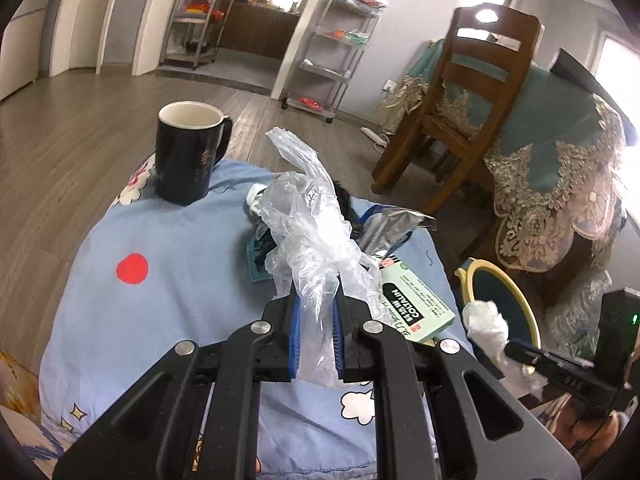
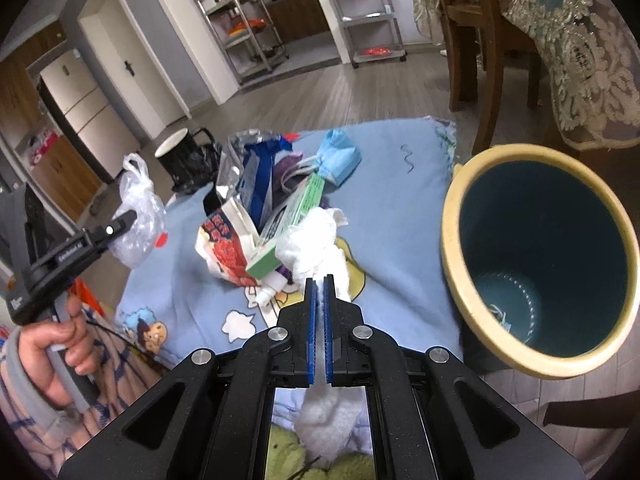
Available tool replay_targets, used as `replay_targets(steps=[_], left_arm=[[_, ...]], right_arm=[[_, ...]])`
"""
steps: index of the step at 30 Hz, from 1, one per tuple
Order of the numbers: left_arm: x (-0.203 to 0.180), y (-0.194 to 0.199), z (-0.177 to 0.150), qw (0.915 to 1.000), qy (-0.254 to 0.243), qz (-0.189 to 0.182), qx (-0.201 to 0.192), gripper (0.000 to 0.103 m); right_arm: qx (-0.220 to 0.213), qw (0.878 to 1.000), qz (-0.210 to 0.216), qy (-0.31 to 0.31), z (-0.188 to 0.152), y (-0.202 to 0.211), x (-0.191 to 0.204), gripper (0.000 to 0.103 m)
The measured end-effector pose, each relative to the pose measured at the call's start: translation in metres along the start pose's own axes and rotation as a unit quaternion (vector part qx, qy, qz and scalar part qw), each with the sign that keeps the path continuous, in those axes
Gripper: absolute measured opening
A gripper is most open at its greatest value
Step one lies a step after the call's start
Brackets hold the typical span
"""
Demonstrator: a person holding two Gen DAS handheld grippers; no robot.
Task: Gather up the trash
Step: 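Carry the plastic bag and tissue over the bin and open the left gripper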
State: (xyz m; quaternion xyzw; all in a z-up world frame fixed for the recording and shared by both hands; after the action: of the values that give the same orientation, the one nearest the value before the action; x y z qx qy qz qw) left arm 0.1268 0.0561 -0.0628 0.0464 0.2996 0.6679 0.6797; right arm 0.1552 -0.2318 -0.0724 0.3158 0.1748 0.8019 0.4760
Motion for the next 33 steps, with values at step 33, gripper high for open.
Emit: replay_targets(steps=[33], left_arm=[[-0.230,-0.047,0.000,0.9705,-0.154,-0.182,0.036,0.012]], right_arm=[[-0.130,0.980,-0.084,-0.122,0.031,0.076,-0.119,0.005]])
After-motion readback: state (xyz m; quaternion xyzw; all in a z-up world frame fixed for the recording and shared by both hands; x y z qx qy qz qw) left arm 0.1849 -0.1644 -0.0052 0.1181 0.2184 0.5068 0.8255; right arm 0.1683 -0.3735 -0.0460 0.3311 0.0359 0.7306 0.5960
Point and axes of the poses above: each gripper's, at about its wrist camera, not at the fingertips, and y roughly against the way its jaws point, x to its left, z to its top, the point moved 4 cm from there along -y, roughly the way its jaws point, and after that the axes turned 11 degrees about -x, right-handed, at the moved point
